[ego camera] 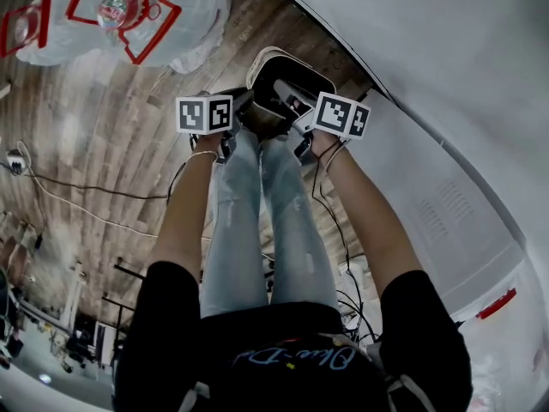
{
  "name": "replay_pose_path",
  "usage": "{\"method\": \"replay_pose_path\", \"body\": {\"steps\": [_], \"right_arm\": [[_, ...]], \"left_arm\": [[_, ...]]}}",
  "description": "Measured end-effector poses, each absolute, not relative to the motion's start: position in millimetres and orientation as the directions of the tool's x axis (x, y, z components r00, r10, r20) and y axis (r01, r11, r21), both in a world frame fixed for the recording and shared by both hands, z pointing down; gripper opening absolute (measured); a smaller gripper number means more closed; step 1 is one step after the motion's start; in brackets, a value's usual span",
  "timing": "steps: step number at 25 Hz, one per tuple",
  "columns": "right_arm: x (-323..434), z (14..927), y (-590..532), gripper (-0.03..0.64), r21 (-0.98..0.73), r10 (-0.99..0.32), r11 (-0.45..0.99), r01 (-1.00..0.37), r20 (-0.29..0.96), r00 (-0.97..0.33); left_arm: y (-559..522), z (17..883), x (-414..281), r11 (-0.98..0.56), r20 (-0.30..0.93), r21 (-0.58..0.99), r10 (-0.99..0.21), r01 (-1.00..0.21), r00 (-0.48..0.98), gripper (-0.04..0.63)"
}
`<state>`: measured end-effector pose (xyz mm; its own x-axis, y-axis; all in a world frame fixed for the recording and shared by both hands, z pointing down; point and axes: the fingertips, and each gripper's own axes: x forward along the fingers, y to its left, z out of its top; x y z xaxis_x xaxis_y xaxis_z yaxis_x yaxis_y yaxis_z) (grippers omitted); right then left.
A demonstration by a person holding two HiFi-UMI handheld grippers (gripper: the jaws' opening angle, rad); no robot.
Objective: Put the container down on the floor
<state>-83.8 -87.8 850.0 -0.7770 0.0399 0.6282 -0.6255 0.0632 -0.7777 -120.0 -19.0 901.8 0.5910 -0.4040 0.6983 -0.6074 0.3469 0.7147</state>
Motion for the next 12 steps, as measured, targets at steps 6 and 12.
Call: {"method": "replay_pose_path", "body": {"steps": [6,12], "right_arm": [[-74.0,802.3,-100.6,0.0,-0.786,-0.048,0.078,-0.613,0.612,-0.79],[-64.9,740.8,-107.0,-0.001,-0.796,-0.136,0.139,-0.589,0.574,-0.807]], "left_arm": [[-41.5,848.2,-119.8,0.212,0.684,0.705,-0.454,-0.677,0.571,0.012],[-48.8,782.6,-117.3,0.092,0.618,0.731,-0.511,-0.676,0.598,0.006]]}}
